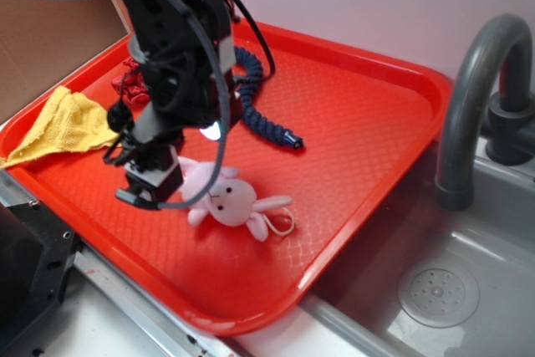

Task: Grab the pink bunny.

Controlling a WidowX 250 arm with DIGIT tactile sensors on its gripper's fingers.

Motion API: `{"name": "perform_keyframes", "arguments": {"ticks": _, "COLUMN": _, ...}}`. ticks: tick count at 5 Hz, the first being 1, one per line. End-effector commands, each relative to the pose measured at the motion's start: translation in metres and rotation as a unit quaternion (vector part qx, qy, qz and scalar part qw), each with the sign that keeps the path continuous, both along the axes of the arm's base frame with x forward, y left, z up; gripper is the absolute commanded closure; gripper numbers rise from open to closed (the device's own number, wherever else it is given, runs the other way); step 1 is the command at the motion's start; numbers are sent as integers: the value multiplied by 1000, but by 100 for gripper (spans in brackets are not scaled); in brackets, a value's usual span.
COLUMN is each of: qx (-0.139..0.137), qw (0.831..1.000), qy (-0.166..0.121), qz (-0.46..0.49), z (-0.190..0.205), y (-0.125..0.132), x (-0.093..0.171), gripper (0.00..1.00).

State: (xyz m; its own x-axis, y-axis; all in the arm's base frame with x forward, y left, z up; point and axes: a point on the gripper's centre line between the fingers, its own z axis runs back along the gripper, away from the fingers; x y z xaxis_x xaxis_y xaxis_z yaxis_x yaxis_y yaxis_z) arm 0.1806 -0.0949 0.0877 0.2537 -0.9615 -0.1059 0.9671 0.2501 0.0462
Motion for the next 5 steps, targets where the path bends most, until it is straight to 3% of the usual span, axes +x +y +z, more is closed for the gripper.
{"name": "perform_keyframes", "arguments": {"ticks": 1, "qx": 7, "qw": 1000, "qy": 17, "qz": -4, "z": -35, "y": -7, "x": -2, "gripper": 0}}
{"name": "perform_keyframes", "arguments": {"ticks": 2, "qx": 23, "qw": 999, "qy": 22, "qz": 0, "z": -46, "y": -8, "x": -1, "gripper": 0}}
{"name": "perform_keyframes", "arguments": {"ticks": 3, "qx": 47, "qw": 999, "qy": 25, "qz": -5, "z": -62, "y": -13, "x": -6, "gripper": 49}}
{"name": "perform_keyframes", "arguments": {"ticks": 4, "qx": 46, "qw": 999, "qy": 20, "qz": -5, "z": -62, "y": -15, "x": -15, "gripper": 100}}
{"name": "perform_keyframes", "arguments": {"ticks": 5, "qx": 40, "qw": 999, "qy": 16, "qz": 20, "z": -56, "y": -11, "x": -15, "gripper": 100}}
